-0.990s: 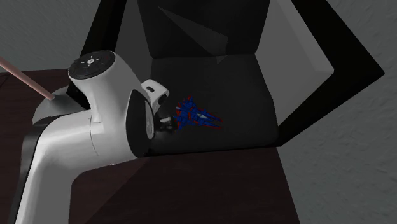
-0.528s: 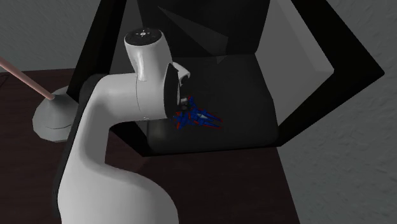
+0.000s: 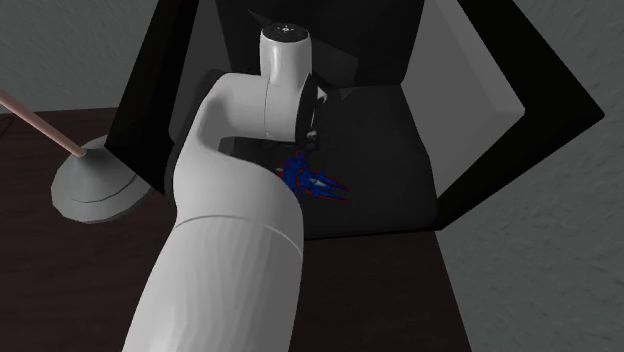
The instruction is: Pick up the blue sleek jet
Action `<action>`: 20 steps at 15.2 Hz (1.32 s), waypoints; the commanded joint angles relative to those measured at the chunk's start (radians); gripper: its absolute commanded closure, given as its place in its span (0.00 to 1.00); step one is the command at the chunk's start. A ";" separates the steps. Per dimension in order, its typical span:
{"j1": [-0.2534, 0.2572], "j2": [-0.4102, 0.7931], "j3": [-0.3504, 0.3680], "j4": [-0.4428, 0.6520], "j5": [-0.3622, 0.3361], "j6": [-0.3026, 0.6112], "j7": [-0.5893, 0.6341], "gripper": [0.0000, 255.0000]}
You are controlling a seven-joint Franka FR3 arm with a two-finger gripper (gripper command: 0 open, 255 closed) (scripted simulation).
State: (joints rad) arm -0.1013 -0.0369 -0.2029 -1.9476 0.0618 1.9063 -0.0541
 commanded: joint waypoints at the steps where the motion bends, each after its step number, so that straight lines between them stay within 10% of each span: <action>1: -0.014 0.087 -0.016 0.079 0.039 -0.003 -0.021 0.00; 4: -0.043 0.211 -0.034 0.202 0.097 -0.023 -0.050 0.00; 14: -0.045 0.235 -0.030 0.130 0.108 0.071 -0.065 0.00; 15: -0.045 0.235 -0.030 0.131 0.108 0.070 -0.065 1.00; 20: -0.045 0.236 -0.030 0.131 0.108 0.071 -0.065 1.00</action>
State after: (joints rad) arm -0.1460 0.1988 -0.2330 -1.8160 0.1696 1.9769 -0.1193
